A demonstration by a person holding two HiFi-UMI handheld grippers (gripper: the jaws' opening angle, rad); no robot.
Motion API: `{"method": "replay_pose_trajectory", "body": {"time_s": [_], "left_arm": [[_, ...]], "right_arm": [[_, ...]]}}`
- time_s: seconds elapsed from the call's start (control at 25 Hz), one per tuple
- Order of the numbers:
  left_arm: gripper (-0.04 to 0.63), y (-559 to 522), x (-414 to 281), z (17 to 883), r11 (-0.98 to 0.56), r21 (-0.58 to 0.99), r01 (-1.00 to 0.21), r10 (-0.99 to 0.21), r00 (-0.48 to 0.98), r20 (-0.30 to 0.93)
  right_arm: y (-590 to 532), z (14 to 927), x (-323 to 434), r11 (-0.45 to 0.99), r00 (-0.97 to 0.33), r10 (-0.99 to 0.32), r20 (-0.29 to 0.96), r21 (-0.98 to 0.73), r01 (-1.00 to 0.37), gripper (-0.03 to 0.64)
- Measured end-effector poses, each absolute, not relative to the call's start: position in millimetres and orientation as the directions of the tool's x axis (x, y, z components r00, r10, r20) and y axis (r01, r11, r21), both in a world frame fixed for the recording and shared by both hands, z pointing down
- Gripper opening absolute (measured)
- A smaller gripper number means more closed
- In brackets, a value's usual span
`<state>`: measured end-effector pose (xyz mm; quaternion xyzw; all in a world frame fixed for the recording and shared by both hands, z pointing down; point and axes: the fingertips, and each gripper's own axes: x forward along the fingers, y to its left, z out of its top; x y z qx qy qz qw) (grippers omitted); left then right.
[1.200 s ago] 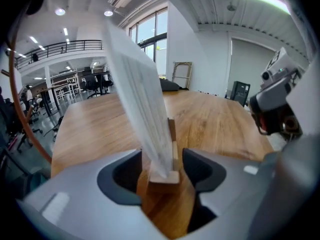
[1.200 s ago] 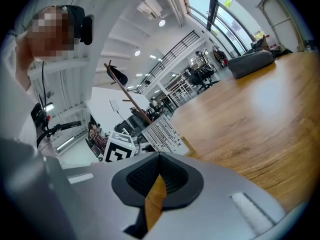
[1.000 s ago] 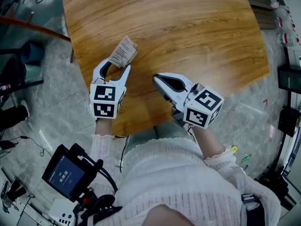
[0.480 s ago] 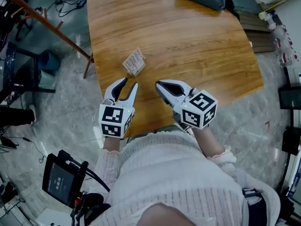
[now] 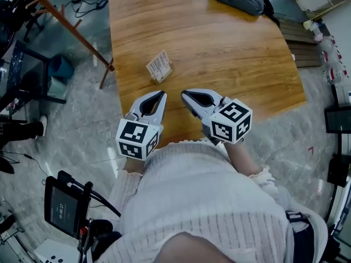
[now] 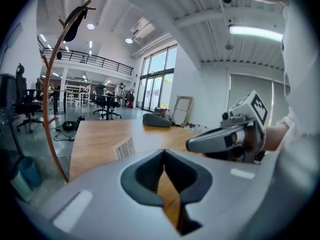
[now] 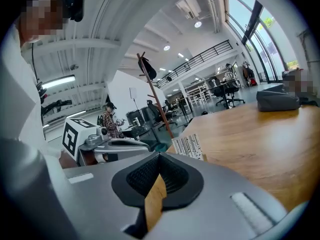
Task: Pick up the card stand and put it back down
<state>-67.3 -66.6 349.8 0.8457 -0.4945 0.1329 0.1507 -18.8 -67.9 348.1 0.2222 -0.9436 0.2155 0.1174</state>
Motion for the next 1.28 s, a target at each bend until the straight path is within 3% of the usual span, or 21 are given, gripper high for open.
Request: {"method": "replay_pose_trajectory", "body": {"time_s": [0.4,1.28], "left_arm": [[0.008,-57.7,-52.7,356.6,-0.484,0.234,-0.843,-0.754,0.537,0.378],[0.008,-51.1,-38.6,359.5,-0.525,0.244,-0.815,-0.71,0.578,0.403]], "right_arm": [[-62.9,345.4,-24.1,0.818,-0.868,-0.378,0.322,-0.324,-0.476,0.0],[-57.2,350.1,-17.6,0.81,-0.853,-0.39,0.348,-0.311,-0.497,0.0]]}}
